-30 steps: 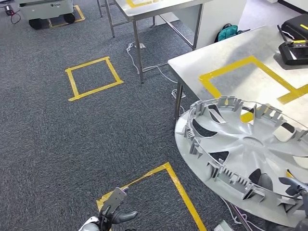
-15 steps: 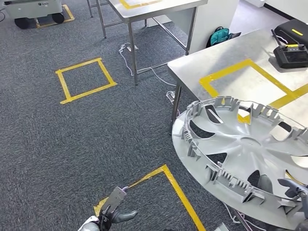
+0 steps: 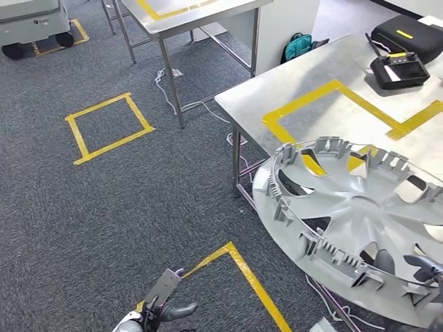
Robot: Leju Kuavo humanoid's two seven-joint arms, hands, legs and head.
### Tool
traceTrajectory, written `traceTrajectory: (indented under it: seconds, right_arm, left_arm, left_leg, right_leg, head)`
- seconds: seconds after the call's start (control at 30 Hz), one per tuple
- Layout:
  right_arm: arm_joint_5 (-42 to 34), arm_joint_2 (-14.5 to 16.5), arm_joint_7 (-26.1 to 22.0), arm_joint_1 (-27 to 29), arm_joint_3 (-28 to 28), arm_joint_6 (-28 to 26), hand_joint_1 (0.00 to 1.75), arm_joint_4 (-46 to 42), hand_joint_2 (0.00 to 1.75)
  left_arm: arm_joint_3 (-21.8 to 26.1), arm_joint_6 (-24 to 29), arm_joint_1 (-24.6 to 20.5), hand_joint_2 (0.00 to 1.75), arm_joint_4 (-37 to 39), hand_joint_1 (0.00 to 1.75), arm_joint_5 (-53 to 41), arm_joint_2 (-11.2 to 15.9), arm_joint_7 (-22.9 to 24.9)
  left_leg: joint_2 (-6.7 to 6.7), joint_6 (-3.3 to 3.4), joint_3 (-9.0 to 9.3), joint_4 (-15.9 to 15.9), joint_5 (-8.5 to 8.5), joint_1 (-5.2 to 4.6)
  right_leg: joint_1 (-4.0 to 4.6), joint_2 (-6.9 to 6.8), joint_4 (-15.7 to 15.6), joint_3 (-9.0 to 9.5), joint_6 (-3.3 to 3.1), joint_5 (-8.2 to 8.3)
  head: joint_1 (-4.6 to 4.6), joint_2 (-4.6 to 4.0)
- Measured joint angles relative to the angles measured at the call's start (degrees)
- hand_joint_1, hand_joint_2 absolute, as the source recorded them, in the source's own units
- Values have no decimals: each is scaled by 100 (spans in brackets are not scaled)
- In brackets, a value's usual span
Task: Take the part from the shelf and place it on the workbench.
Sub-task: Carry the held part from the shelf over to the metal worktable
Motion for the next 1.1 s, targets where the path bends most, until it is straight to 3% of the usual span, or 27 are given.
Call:
traceTrajectory:
  seconds: [0.03, 0.1, 0.17, 0.27, 0.33, 0.43, 0.47, 0.5, 0.53, 0.6, 0.67, 0.7, 0.77, 0.83, 0.87, 0.97, 1.0, 1.03, 1.1]
  right_arm:
    - [0, 0, 1, 1, 0, 1, 175, 1, 175]
    - [0, 0, 11, 0, 0, 1, 175, 0, 175]
    - [0, 0, 32, -2, 1, 1, 175, -1, 175]
    - [0, -3, 57, 3, 4, 1, 175, -1, 175]
    - [-1, -7, 64, 0, 6, 0, 175, -4, 175]
    - [-2, -18, 66, -4, 7, -1, 175, -8, 175]
    - [-2, -24, 68, -1, 7, -1, 175, -8, 175]
    - [-2, -29, 70, 2, 7, -1, 175, -8, 175]
    - [-2, -33, 77, 3, 7, -1, 175, -8, 175]
    - [-3, -37, 90, 0, 7, -1, 175, -8, 175]
    - [-4, -45, 100, -20, 7, -1, 175, -6, 175]
    - [-4, -50, 103, -25, 9, 0, 175, -4, 175]
    - [-3, -57, 115, -24, 11, 0, 175, -3, 175]
    - [-1, -60, 128, -21, 12, -1, 175, -8, 175]
    - [-1, -60, 133, -24, 13, -1, 175, -11, 175]
    - [0, -61, 133, -35, 15, -1, 175, -14, 175]
    - [0, -62, 133, -34, 15, -1, 175, -14, 175]
    - [0, -62, 134, -33, 15, 0, 175, -14, 175]
    - [0, -63, 134, -34, 15, -1, 175, -15, 175]
  left_arm:
    - [1, 0, 2, 175, -1, 0, 0, 3, -1]
    - [4, 0, 0, 175, -1, 0, 0, 9, -2]
    - [9, 0, -8, 175, -1, 0, 0, 12, -4]
    - [11, 2, -8, 175, -1, 0, 0, 9, -11]
    - [13, 2, -12, 175, -2, 0, 0, 5, -16]
    - [13, 2, -12, 175, -1, 0, 0, 5, -24]
    - [13, 2, -6, 175, -1, 0, 0, 5, -25]
    - [13, 1, -1, 175, 0, 0, 0, 6, -26]
    - [14, 1, 3, 175, 0, 0, 0, 5, -26]
    - [15, 0, 6, 175, 0, 0, 0, 5, -27]
    - [17, 1, 9, 175, 0, 0, 0, 14, -28]
    - [19, 1, 13, 175, 0, 0, 0, 20, -28]
    - [20, 2, 13, 175, -1, 0, 0, 23, -28]
    - [20, 2, -5, 175, -1, 0, 0, 16, -32]
    - [20, 2, -14, 175, 0, 0, 0, 14, -34]
    - [21, 2, -4, 175, 0, 0, 0, 21, -37]
    - [21, 2, 1, 175, 0, 0, 0, 23, -37]
    - [22, 2, 2, 175, 0, 0, 0, 25, -37]
    - [22, 3, -2, 175, 0, 0, 0, 26, -37]
  left_leg:
    - [-6, 14, 25, -197, 195, -2]
    - [-29, 60, 278, -931, 712, -12]
    - [-54, 111, 491, -1477, 877, -27]
    - [-56, 200, 587, -1631, 846, -26]
    - [-49, 269, 672, -1652, 826, -11]
    - [-19, 325, 776, -1656, 730, -10]
    - [-3, 326, 816, -1656, 692, -11]
    - [14, 324, 865, -1655, 652, -11]
    - [33, 316, 926, -1655, 609, -9]
    - [79, 277, 1055, -1656, 515, -11]
    - [154, 217, 1131, -1653, 433, -40]
    - [202, 184, 1153, -1650, 404, -59]
    - [282, 125, 1193, -1648, 362, -70]
    - [212, 72, 1136, -1456, 277, -49]
    - [144, 49, 995, -1185, 165, -38]
    - [18, 18, 317, -106, -245, -28]
    - [7, 21, 175, 26, -240, -28]
    - [-6, 31, 136, -52, -109, -28]
    - [-112, 59, 323, -708, 407, -24]
  right_leg:
    - [-1, 29, -1, 49, 5, -34]
    - [0, 76, -2, 159, 34, -110]
    - [8, 114, -16, 208, 93, -177]
    - [15, 116, -4, 238, 200, -199]
    - [17, 43, 256, 132, 248, -307]
    - [11, -41, 1261, -475, 301, -688]
    - [4, -48, 1495, -659, 320, -748]
    - [-4, -56, 1547, -759, 335, -704]
    - [-15, -73, 1384, -753, 345, -536]
    - [-22, -225, 670, -528, 359, -27]
    - [16, -440, 148, -368, 289, 197]
    - [37, -482, 75, -356, 229, 196]
    - [39, -368, 58, -332, 120, 205]
    - [13, -238, 38, -283, 73, 207]
    - [0, -175, 27, -256, 51, 199]
    - [-7, 26, 20, -208, -4, 154]
    - [-6, 97, 20, -189, -10, 139]
    - [-7, 168, 20, -165, -8, 125]
    - [-17, 312, 19, -114, 10, 95]
  head:
    - [-1, 0]
    - [-1, 0]
    - [-3, 0]
    - [-13, 0]
    - [1, 0]
    - [15, 0]
    - [13, 0]
    - [15, 0]
    - [15, 0]
    - [20, 0]
    - [33, 0]
    - [34, 0]
    - [25, 0]
    - [20, 0]
    - [14, 0]
    - [8, 0]
    - [9, 0]
    - [9, 0]
    - [9, 0]
